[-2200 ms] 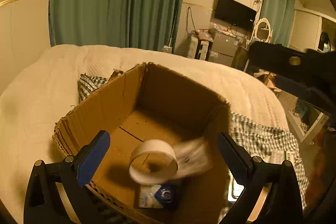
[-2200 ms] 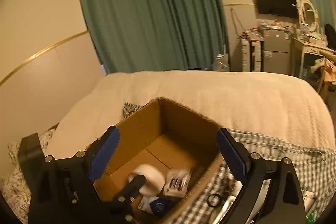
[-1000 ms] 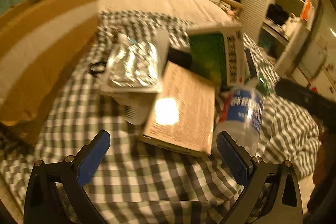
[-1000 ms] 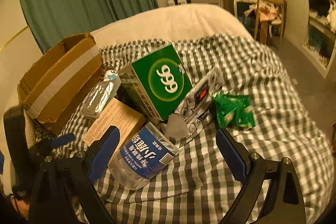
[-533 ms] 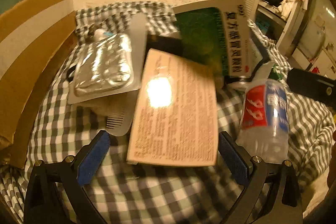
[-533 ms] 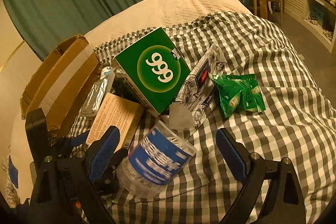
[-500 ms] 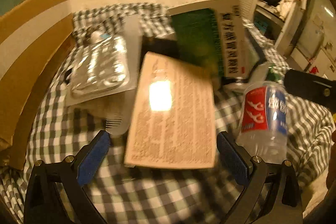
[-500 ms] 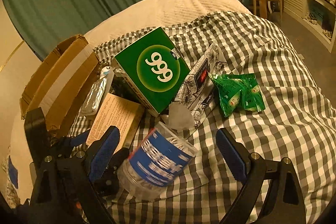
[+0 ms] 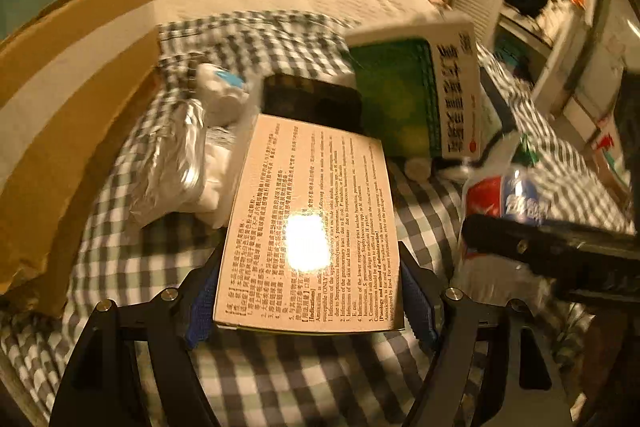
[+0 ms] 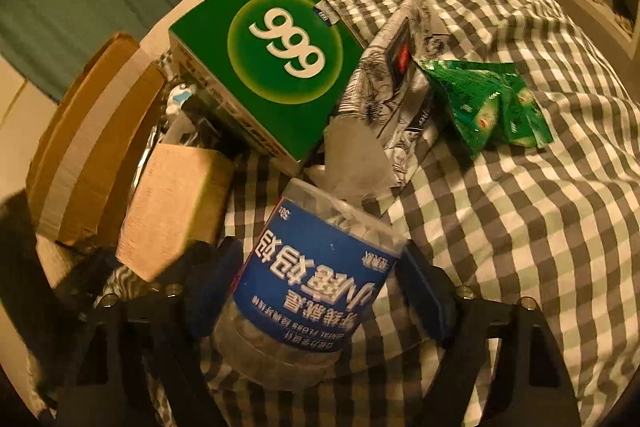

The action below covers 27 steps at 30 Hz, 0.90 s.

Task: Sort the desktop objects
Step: 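Grasp the blue-labelled swab tub with the right tool while the left tool grasps the cream medicine box, then carry the swab tub and cream box over the box and release both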

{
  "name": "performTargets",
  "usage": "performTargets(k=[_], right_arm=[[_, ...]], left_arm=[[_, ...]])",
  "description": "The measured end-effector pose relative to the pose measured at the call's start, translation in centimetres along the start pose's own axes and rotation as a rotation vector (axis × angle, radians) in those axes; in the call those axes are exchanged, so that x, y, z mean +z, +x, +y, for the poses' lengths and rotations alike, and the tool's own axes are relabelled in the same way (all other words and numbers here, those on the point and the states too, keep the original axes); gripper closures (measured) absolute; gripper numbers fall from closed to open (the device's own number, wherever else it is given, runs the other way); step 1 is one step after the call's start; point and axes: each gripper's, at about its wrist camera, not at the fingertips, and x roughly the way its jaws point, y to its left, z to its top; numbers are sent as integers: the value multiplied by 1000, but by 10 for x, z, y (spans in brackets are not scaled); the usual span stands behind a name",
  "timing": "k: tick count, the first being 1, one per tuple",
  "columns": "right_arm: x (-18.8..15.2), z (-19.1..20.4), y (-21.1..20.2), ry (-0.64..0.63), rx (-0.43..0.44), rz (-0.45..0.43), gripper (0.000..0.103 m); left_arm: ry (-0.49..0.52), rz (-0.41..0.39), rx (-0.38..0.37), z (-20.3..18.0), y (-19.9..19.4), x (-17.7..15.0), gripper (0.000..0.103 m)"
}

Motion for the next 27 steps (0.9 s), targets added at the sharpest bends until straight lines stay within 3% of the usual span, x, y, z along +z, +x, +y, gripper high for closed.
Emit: performTargets(k=[3, 10, 27], right_arm=[[1, 0, -6, -4, 10, -9, 30], [-2, 17, -29, -75, 29, -49, 35], [-15, 38, -66, -180, -27, -126, 37]], left_arm=[[-37, -30, 3, 6, -12, 8, 25], [12, -103, 77, -2, -44, 13, 26], [-25, -209, 72, 7, -82, 34, 26]])
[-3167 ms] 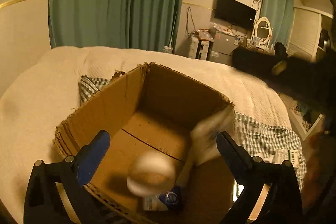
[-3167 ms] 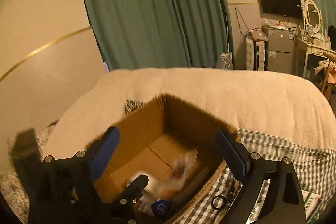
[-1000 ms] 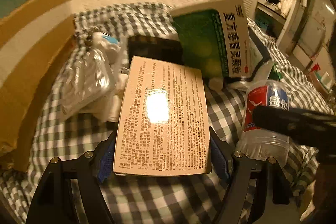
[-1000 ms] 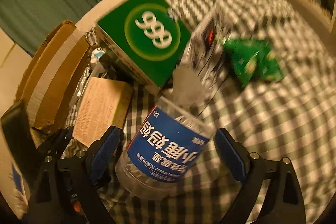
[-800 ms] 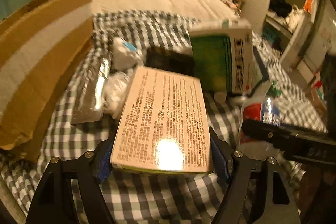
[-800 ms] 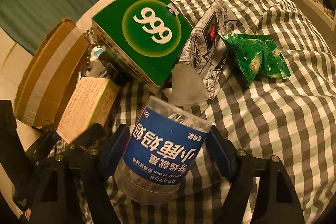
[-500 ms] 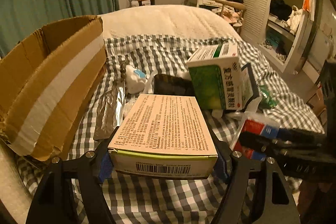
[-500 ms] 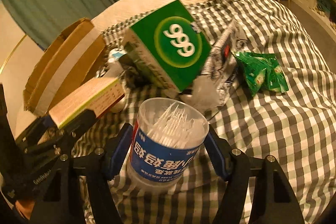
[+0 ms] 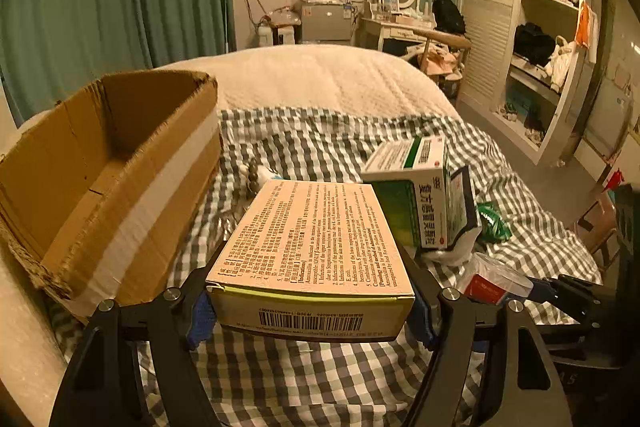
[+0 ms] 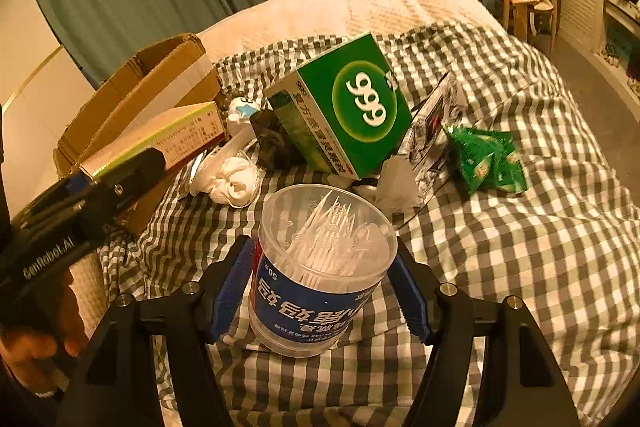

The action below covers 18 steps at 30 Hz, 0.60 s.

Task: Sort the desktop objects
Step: 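Carry the swab tub and cream box over the box and release both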

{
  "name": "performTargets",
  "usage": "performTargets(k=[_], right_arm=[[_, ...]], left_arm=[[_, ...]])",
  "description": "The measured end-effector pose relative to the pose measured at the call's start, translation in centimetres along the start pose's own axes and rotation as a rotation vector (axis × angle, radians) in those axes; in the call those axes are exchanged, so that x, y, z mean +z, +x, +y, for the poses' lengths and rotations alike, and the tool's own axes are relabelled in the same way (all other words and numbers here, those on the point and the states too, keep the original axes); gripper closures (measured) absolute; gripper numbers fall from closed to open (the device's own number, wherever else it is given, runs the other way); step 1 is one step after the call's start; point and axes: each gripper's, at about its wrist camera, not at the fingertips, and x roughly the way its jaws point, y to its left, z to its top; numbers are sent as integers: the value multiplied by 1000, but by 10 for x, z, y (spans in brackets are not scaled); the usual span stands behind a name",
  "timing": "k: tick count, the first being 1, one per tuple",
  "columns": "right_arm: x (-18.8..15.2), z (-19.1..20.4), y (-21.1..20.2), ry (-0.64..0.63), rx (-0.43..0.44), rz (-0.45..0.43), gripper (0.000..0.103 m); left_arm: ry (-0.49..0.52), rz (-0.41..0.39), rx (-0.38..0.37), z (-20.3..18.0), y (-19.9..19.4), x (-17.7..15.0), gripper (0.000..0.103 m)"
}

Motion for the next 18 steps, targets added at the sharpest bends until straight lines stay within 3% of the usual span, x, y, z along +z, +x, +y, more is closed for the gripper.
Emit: performTargets(k=[9, 18], right_arm=[[18, 27, -18, -77, -23, -47, 37], [67, 96, -42, -186, 63, -115, 37]], left_arm=[[-115, -88, -1, 32, -35, 20, 26], [-211, -197, 51, 84, -68, 39, 26]])
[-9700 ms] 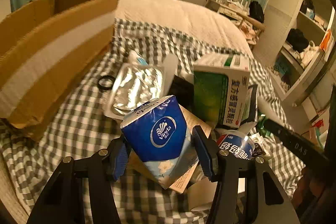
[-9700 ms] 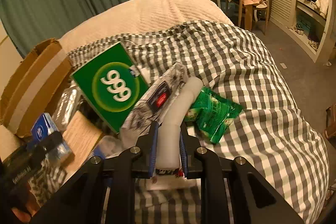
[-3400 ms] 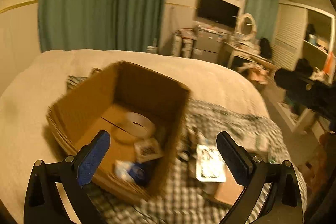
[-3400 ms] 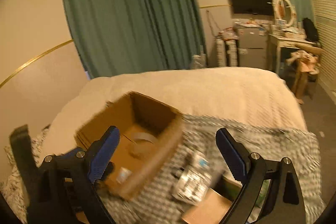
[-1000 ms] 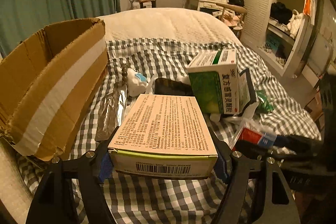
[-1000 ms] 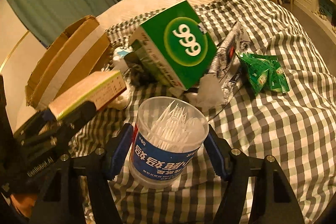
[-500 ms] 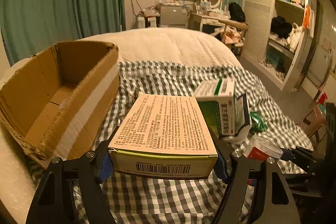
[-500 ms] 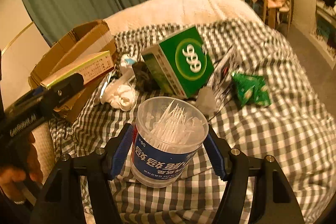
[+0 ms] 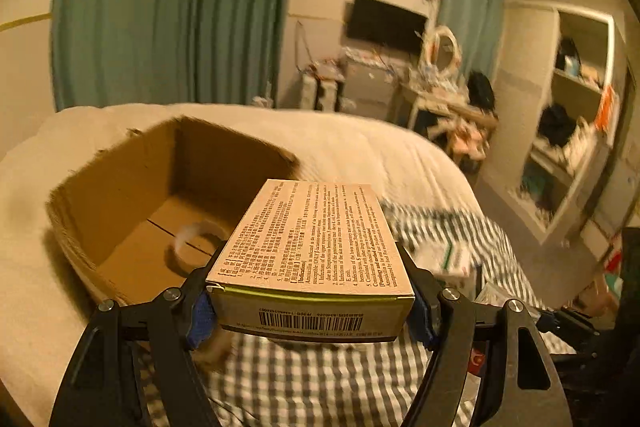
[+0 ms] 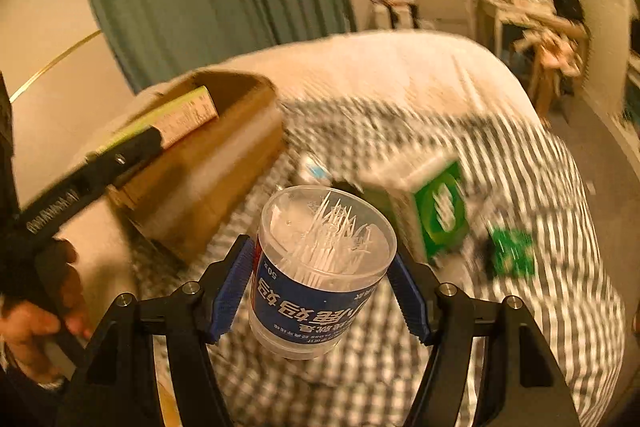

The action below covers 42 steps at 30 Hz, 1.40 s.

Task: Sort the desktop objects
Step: 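Carry the swab tub and cream box over the box and release both, then move both open tools back over the pile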

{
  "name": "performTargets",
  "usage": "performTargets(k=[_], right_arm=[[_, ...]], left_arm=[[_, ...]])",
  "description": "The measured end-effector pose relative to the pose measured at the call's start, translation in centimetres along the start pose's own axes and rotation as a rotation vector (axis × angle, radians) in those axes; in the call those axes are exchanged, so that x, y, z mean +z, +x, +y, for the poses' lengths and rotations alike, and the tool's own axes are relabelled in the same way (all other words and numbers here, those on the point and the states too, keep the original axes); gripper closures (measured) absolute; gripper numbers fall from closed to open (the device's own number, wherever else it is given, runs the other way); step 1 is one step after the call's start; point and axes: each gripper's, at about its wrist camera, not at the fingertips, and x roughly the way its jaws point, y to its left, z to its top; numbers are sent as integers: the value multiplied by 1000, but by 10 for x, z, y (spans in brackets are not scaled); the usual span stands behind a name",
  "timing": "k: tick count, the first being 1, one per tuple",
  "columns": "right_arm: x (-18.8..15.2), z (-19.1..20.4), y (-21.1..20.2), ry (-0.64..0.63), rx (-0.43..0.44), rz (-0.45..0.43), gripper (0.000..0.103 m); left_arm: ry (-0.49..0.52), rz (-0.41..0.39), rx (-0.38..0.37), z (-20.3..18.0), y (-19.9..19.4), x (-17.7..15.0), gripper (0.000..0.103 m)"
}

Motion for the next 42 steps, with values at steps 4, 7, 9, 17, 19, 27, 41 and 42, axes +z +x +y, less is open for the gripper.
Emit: performTargets(k=[4, 7, 9, 17, 19, 27, 41, 42], right_arm=[[42, 40, 0, -77, 59, -47, 37], [67, 75, 6, -143, 95, -72, 37], [80, 99, 15, -191, 105, -85, 37], [110, 147, 84, -204, 87, -36, 37], [115, 148, 100, -173, 87, -24, 37], [130, 129, 96, -93, 64, -68, 20], [40, -52, -31, 33, -154, -122, 20], [30, -68, -30, 60, -179, -125, 20]], left_arm=[[-72, -48, 46, 37, -11, 19, 26], [-145, -72, 56, 69, -14, 34, 26], [-173, -79, 81, 85, -11, 42, 26], [-217, -55, 181, 131, 13, 42, 26], [-210, -26, 197, 136, 21, 38, 26], [-258, -4, 163, 140, 28, 26, 3], [-113, 72, -65, 18, 15, -7, 2], [-112, 98, -97, 8, 20, -14, 2]])
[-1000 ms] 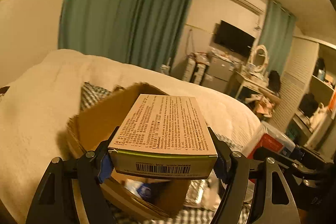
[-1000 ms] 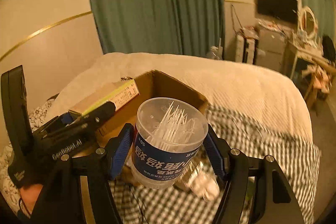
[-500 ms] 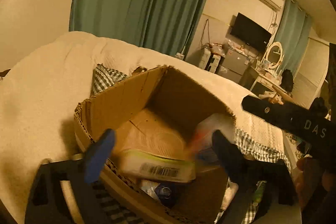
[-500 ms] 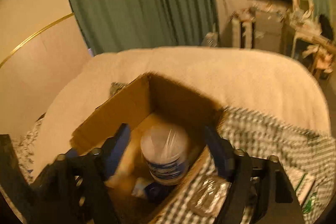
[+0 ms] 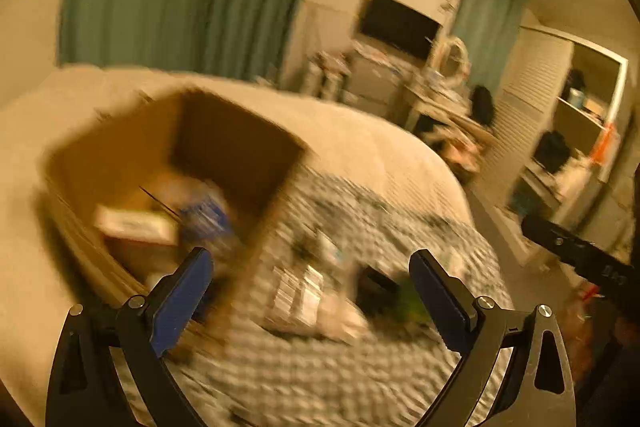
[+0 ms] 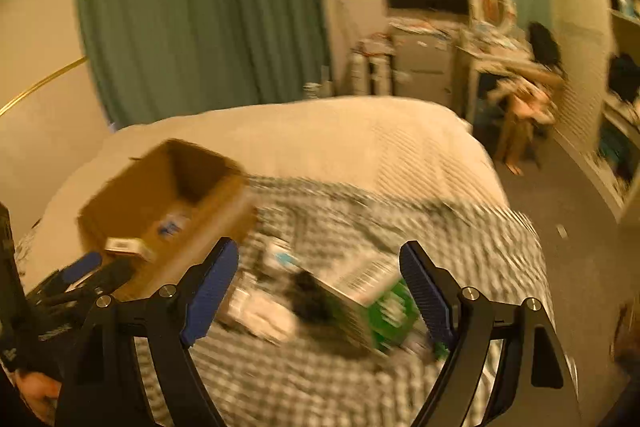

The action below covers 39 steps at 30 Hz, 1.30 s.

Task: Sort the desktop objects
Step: 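Move both open tools back over the pile, then grasp the green snack bag with the right tool while the left tool grasps the green medicine box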

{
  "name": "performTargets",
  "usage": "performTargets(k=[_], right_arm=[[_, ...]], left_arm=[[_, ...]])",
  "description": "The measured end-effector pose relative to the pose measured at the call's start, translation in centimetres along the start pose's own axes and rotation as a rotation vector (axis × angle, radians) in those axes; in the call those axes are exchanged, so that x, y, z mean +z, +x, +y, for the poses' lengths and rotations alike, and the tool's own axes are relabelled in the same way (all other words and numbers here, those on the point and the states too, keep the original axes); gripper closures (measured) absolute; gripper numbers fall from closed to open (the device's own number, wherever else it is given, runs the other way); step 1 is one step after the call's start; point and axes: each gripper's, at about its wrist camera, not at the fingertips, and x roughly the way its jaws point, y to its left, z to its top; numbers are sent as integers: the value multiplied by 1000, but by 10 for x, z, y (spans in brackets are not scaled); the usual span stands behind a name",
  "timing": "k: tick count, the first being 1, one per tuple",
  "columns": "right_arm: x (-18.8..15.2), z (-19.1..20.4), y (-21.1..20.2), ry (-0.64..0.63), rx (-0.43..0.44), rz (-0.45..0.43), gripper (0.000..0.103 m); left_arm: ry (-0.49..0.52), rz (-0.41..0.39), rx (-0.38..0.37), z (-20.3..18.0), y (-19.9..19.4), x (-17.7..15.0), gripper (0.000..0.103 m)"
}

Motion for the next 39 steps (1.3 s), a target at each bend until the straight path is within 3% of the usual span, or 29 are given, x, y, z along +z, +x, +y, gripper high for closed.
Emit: performTargets(k=[4, 6, 11, 18, 21, 23, 28, 32, 34, 39], right_arm=[[-50, -47, 9, 19, -60, -12, 20], [-66, -64, 27, 33, -98, 62, 20], [-59, -90, 56, 102, -66, 97, 20], [-71, -119, 82, 75, -106, 133, 20], [-75, -129, 89, 82, -94, 142, 20], [-79, -122, 94, 4, -132, 146, 20], [-91, -121, 119, -47, -140, 218, 20], [-104, -132, 136, 3, -165, 275, 18], [-107, -139, 139, 56, -136, 288, 16], [-112, -147, 141, 103, -130, 298, 16]], left_arm=[[97, 68, -50, -40, 32, -36, 2], [152, 86, -55, -54, 43, -48, 2], [156, 174, -91, -74, 80, -72, 2], [135, 204, -112, -96, 125, -73, 2], [113, 185, -215, -106, 139, -71, 2], [155, 174, -256, -116, 147, -73, 2], [306, 169, -196, -135, 164, -78, 0], [324, 186, -217, -139, 179, -68, 0], [326, 193, -222, -142, 188, -62, 0], [292, 263, -253, -141, 215, -56, 0]])
